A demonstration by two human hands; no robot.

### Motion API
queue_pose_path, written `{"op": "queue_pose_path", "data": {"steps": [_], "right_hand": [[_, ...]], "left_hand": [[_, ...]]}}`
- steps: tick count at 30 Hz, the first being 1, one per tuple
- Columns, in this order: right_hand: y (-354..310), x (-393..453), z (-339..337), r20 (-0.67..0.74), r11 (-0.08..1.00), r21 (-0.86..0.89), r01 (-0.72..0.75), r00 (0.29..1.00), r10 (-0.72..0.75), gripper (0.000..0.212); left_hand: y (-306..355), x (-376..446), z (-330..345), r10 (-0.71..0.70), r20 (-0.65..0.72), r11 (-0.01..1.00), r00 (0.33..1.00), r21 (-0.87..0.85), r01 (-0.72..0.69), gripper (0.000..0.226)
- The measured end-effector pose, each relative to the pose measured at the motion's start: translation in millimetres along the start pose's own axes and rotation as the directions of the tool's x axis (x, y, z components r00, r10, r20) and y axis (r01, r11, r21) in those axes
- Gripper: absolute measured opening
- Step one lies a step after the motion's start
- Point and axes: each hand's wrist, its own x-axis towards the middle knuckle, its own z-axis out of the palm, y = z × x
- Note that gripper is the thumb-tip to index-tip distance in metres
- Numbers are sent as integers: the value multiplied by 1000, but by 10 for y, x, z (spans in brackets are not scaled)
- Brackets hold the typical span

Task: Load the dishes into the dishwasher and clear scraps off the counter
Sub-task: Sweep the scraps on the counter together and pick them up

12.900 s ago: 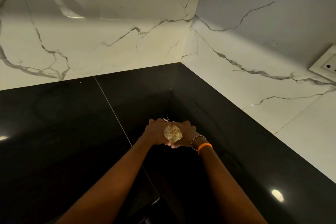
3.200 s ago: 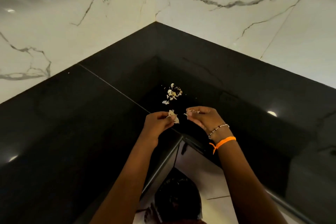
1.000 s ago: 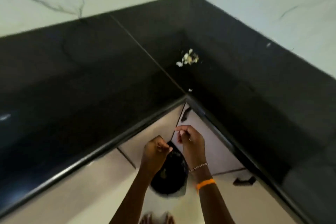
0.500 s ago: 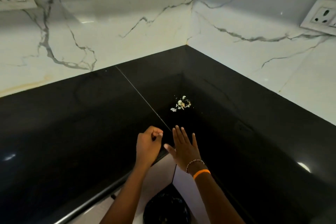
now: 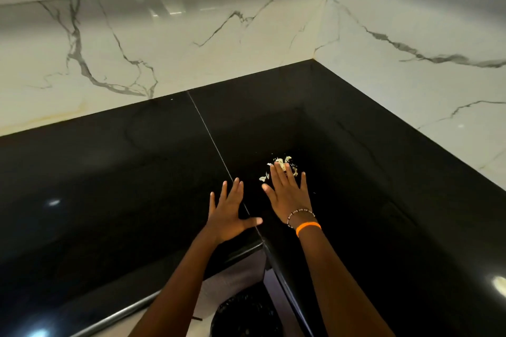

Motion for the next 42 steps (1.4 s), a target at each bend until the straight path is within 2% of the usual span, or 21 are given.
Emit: {"op": "queue_pose_path", "data": {"steps": [2,4,6,9,10,12,17,20,21,23,25,29,31,33,35,39,40,42], "right_hand": [[7,23,-51,2,996,85,-17,1000,17,63],[34,-57,-96,-107,974,225,-32,993,58,58],[119,-177,-128,-205,955,277,-108,964,168,58],[249,-335,-73,-142,895,207,-395,893,426,68],[252,-347,-46,-112,874,170,-456,872,477,72],[200,-284,-5,-81,862,128,-490,861,502,77],[11,134,-44,-41,888,138,-438,893,447,80],[-14,411,-79,10,943,154,-295,955,298,74],[1,493,-107,23,943,217,-254,967,255,70],[35,623,-223,21,864,426,-269,957,288,65],[71,722,-279,29,843,472,-256,961,276,62],[-77,682,-279,86,927,373,-34,996,2,49],[-107,553,-248,80,915,393,87,988,-129,45],[-66,382,-236,47,885,442,147,981,-187,42],[22,225,-272,-3,855,492,164,982,-187,38],[87,148,-417,-146,812,584,14,985,89,38],[60,171,-421,-124,842,538,-33,985,118,41],[-58,201,-360,20,945,315,-89,996,88,51]], "left_hand": [[23,40,17,-3,-10,996,1000,84,4,104],[34,82,8,6,-6,992,1000,125,-6,109],[35,147,-17,16,18,988,1000,153,-18,112],[51,236,-53,36,47,983,998,178,-44,115],[56,259,-66,48,50,982,998,179,-56,116],[62,299,-90,74,61,978,995,189,-84,120],[111,349,-103,78,106,962,991,253,-102,131],[123,374,-106,72,110,956,991,274,-100,133],[123,387,-113,74,120,956,990,273,-104,133],[125,400,-120,68,134,957,989,270,-102,133],[125,395,-133,73,142,958,987,265,-109,133],[111,427,-168,113,142,962,983,233,-144,133],[112,441,-178,128,140,961,982,229,-158,132],[99,455,-172,136,142,959,980,228,-166,131],[87,467,-160,131,145,959,981,231,-162,133],[107,459,-177,107,155,964,982,227,-141,138],[105,457,-191,109,165,965,980,220,-144,138],[90,460,-268,118,227,974,967,161,-157,135]]}}
